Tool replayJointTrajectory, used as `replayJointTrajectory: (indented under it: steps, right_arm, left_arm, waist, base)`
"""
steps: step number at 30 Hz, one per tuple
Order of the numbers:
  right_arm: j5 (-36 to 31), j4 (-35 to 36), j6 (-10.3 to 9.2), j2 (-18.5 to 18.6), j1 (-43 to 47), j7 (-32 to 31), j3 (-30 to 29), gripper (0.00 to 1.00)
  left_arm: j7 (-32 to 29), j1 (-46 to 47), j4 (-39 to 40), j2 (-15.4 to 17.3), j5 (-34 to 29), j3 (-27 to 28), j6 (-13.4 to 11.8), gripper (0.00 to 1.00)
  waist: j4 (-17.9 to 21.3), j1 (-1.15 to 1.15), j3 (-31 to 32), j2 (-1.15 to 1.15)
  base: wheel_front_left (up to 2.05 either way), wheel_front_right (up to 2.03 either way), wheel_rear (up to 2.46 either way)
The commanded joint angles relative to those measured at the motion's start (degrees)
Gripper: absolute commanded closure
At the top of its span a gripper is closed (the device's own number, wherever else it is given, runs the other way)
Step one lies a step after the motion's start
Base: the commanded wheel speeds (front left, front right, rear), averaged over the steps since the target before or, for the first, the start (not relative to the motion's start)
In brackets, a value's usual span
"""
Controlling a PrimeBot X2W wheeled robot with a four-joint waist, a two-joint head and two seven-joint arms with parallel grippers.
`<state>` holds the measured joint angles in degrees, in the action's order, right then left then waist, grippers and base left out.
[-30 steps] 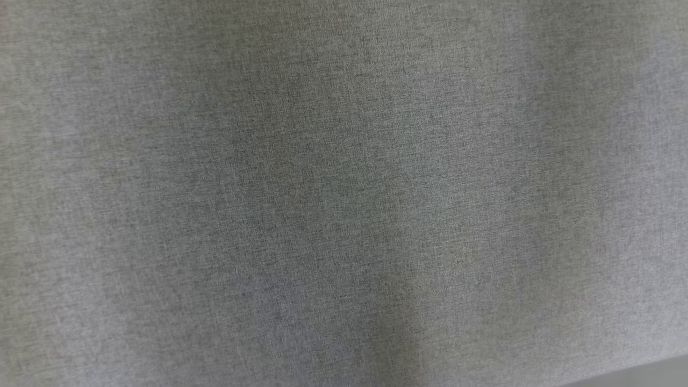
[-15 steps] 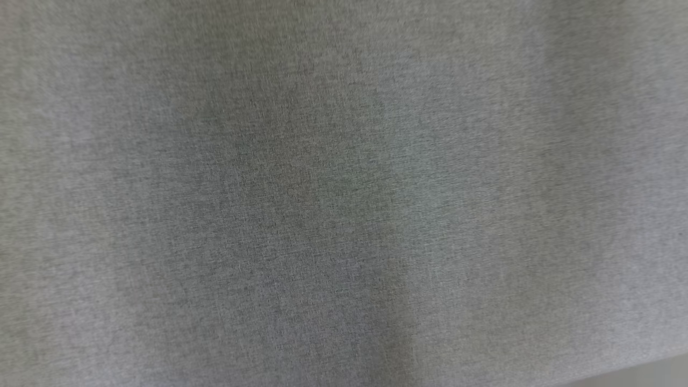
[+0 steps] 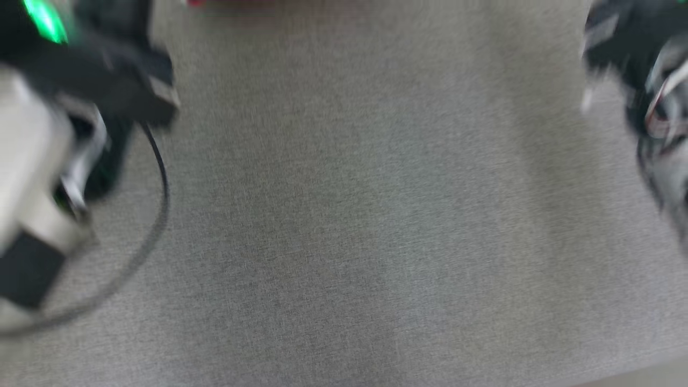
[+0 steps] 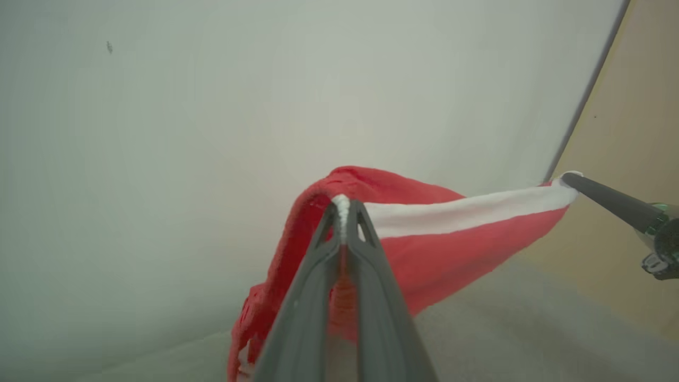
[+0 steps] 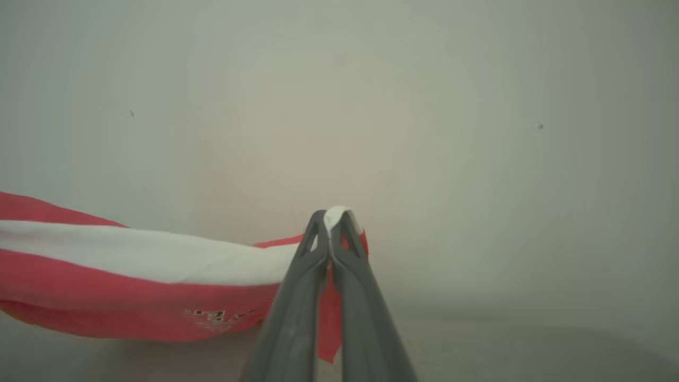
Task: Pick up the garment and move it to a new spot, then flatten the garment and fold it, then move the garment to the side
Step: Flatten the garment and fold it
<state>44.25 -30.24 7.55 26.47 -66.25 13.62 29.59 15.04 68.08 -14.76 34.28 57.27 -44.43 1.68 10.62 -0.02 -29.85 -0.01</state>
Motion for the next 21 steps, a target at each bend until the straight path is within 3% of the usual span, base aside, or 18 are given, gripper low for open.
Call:
replayJointTrajectory:
  steps: [1,8,21]
  right_arm:
    - [-0.3,0.9,-0.13,0.5,2.9,0.0,-0.2,1.0]
    - [-1.0,9.0,-0.13,1.7,21.3,-0.7,-6.0,1.0]
    - [-2.6,17.1,-0.13,-3.9,50.2,-4.9,-16.5,1.0]
  left_arm:
    - [0.2,-3.3,1.3,-0.3,-0.4,1.3,-0.7,1.0]
    - [0.2,-24.8,9.7,-2.5,-5.5,7.9,-2.9,1.0]
    - [0.2,-47.5,7.2,-8.5,-15.0,12.5,1.8,1.0]
  waist:
    - [0.3,0.02,3.8,0.01]
    - [0.0,0.02,7.7,0.01]
    - [-2.4,0.02,12.6,0.01]
  base:
    - [0.0,0.0,0.0]
    - [0.0,0.0,0.0]
    - [0.0,0.0,0.0]
